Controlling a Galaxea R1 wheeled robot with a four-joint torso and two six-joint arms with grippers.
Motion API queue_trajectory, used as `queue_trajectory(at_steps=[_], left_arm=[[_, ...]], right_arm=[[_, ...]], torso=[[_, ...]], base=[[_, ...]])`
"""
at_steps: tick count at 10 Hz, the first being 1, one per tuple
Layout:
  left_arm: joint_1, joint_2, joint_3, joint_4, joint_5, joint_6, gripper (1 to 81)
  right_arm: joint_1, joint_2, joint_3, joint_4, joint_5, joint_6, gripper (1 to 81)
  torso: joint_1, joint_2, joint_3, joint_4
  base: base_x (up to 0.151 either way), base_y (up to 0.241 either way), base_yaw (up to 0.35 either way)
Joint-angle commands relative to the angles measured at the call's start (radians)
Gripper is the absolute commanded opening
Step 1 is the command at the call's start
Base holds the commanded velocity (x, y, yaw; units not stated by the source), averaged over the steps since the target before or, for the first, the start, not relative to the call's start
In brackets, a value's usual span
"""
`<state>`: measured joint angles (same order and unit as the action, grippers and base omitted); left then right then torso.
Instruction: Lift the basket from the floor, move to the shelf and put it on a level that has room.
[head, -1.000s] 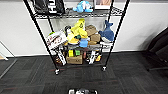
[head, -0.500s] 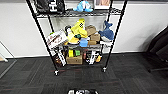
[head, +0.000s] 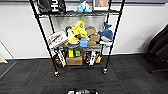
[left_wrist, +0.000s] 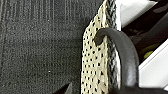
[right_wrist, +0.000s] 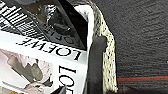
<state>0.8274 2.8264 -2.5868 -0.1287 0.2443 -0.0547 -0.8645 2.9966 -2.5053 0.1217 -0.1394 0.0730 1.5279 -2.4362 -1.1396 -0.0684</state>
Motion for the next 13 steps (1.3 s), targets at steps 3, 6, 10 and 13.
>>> queue_trajectory(at_steps=[3, 6, 10, 13], left_arm=[[-0.118, -0.005, 0.002, -0.011, 0.035, -0.002, 81.1], [-0.127, -0.007, 0.031, -0.012, 0.033, -0.004, 81.1], [-0.126, -0.021, 0.039, -0.045, 0.035, -0.004, 81.1], [-0.093, -0.03, 0.039, -0.046, 0.044, -0.004, 81.1]], right_arm=[[0.126, 0.0, 0.005, 0.056, -0.026, 0.007, 81.1], [0.126, -0.009, 0.008, 0.071, -0.022, 0.007, 81.1], [0.126, -0.012, 0.013, 0.078, -0.022, 0.007, 1.0], [0.118, -0.017, 0.013, 0.081, -0.022, 0.007, 1.0]], torso=[[0.008, -0.012, 0.0, 0.0], [0.007, -0.01, 0.0, 0.0], [0.007, -0.01, 0.0, 0.0], [0.007, -0.01, 0.0, 0.0]], base=[[0.0, 0.0, 0.0], [0.0, 0.0, 0.0], [0.0, 0.0, 0.0], [0.0, 0.0, 0.0]])
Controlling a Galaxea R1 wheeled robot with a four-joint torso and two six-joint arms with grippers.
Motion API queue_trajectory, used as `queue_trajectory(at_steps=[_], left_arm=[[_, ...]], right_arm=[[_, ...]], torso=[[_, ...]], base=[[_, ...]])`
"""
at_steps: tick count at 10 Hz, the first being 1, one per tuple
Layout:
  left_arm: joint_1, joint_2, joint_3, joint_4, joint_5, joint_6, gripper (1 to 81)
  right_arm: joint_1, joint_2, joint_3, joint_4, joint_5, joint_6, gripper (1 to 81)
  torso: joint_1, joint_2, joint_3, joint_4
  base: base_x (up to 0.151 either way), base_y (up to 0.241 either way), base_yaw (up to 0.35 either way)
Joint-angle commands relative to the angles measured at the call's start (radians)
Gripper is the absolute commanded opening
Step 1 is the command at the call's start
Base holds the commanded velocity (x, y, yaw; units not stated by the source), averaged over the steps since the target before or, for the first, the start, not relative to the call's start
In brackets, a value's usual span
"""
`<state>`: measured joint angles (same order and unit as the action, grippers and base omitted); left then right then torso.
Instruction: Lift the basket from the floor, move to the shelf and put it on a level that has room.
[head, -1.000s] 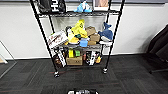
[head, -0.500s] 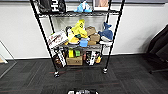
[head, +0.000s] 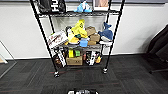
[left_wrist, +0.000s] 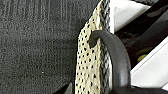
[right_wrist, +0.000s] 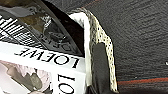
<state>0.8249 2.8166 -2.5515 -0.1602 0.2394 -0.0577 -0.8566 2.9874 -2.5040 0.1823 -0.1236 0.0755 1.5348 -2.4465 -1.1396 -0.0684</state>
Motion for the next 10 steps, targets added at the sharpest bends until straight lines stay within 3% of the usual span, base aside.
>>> queue_trajectory(at_steps=[1, 6, 7, 10], left_arm=[[-0.088, -0.026, 0.005, -0.024, 0.047, -0.001, 81.1], [-0.111, -0.149, 0.237, -0.036, 0.015, -0.001, 81.1], [-0.117, -0.155, 0.24, -0.039, 0.017, -0.001, 1.0], [-0.125, -0.16, 0.246, -0.058, 0.024, -0.001, 1.0]], right_arm=[[0.109, -0.008, 0.013, 0.02, -0.037, 0.004, 1.0], [0.107, -0.011, 0.021, 0.022, -0.037, 0.004, 1.0], [0.107, -0.011, 0.021, 0.022, -0.037, 0.004, 1.0], [0.107, -0.012, 0.019, 0.028, -0.038, 0.004, 1.0]], torso=[[0.0, 0.0, 0.0, 0.0], [0.0, 0.0, 0.0, 0.0], [0.0, 0.0, 0.0, 0.0], [0.0, 0.0, 0.0, 0.0]], base=[[0.0, 0.0, 0.0], [0.0, 0.0, 0.0], [0.0, 0.0, 0.0], [0.0, 0.0, 0.0]])
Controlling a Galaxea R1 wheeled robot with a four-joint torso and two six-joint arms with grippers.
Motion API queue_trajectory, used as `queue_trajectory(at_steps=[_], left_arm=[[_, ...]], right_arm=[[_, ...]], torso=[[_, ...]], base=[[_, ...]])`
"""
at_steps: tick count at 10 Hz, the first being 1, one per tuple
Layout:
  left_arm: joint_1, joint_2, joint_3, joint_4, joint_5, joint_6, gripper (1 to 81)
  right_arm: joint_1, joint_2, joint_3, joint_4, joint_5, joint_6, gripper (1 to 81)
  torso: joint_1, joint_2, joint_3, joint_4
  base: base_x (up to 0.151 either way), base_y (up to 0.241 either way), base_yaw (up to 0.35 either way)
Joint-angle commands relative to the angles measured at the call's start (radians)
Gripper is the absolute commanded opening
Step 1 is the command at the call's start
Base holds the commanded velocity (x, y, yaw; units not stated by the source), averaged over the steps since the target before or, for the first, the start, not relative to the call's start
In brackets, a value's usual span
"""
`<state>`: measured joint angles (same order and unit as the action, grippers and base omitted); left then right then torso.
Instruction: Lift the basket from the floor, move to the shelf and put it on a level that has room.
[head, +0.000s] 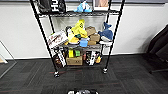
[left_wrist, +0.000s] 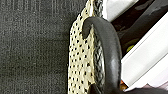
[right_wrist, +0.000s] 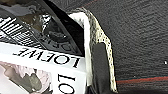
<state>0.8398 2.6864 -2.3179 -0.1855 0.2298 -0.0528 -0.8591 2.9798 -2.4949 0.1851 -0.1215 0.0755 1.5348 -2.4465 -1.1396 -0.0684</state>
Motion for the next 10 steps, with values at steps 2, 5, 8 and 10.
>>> queue_trajectory(at_steps=[2, 5, 8, 10], left_arm=[[-0.138, -0.058, 0.064, -0.04, 0.045, -0.006, 1.0], [-0.118, -0.075, 0.086, -0.068, 0.066, -0.006, 1.0], [-0.116, -0.072, 0.09, -0.068, 0.069, -0.006, 1.0], [-0.116, -0.074, 0.092, -0.068, 0.069, -0.006, 1.0]], right_arm=[[0.107, -0.009, 0.01, 0.027, -0.04, 0.004, 1.0], [0.099, -0.017, 0.012, 0.051, -0.04, 0.004, 1.0], [0.097, -0.071, 0.096, 0.07, -0.04, 0.004, 1.0], [0.09, -0.175, 0.26, 0.091, -0.026, 0.006, 1.0]], torso=[[0.0, 0.0, 0.0, 0.0], [0.0, 0.0, 0.0, 0.0], [-0.066, 0.104, 0.0, 0.0], [-0.095, 0.149, 0.0, 0.0]], base=[[0.0, 0.0, 0.0], [0.0, 0.0, 0.0], [0.0, 0.0, 0.0], [0.0, 0.0, 0.0]])
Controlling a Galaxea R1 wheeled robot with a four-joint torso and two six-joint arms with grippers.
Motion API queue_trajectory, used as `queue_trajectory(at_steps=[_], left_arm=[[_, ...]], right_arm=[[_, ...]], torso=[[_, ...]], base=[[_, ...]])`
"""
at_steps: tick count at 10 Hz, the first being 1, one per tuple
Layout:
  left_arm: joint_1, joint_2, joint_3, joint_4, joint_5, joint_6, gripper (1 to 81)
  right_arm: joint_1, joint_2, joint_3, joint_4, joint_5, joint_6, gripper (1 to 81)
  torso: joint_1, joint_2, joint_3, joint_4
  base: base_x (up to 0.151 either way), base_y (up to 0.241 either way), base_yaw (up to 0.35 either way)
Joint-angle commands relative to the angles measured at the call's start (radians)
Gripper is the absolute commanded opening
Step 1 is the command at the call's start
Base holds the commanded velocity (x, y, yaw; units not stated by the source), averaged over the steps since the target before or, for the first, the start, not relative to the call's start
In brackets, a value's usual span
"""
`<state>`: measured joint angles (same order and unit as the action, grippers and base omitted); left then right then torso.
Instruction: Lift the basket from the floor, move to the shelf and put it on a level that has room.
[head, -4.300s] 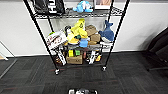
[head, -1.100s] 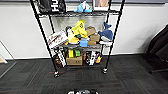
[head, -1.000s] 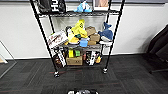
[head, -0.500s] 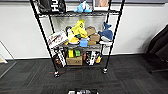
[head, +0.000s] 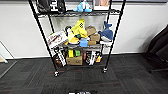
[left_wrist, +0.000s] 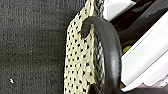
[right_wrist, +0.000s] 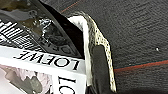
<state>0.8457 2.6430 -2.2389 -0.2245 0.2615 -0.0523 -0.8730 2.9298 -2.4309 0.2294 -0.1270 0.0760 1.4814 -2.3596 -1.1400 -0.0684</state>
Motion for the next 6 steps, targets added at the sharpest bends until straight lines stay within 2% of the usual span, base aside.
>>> queue_trajectory(at_steps=[1, 4, 6], left_arm=[[-0.122, -0.029, 0.015, -0.029, 0.038, -0.006, 1.0], [-0.122, -0.027, 0.036, -0.029, 0.038, -0.006, 1.0], [-0.122, -0.036, 0.067, -0.032, 0.035, -0.006, 1.0]], right_arm=[[0.1, -0.175, 0.266, 0.05, -0.001, 0.005, 1.0], [0.097, -0.267, 0.392, 0.073, 0.026, 0.005, 1.0], [0.097, -0.294, 0.405, 0.077, 0.026, 0.007, 1.0]], torso=[[-0.064, 0.099, 0.0, 0.0], [-0.126, 0.197, 0.0, 0.0], [-0.169, 0.266, 0.0, 0.0]], base=[[0.0, 0.0, 0.0], [0.0, 0.0, 0.0], [0.0, 0.0, 0.0]])
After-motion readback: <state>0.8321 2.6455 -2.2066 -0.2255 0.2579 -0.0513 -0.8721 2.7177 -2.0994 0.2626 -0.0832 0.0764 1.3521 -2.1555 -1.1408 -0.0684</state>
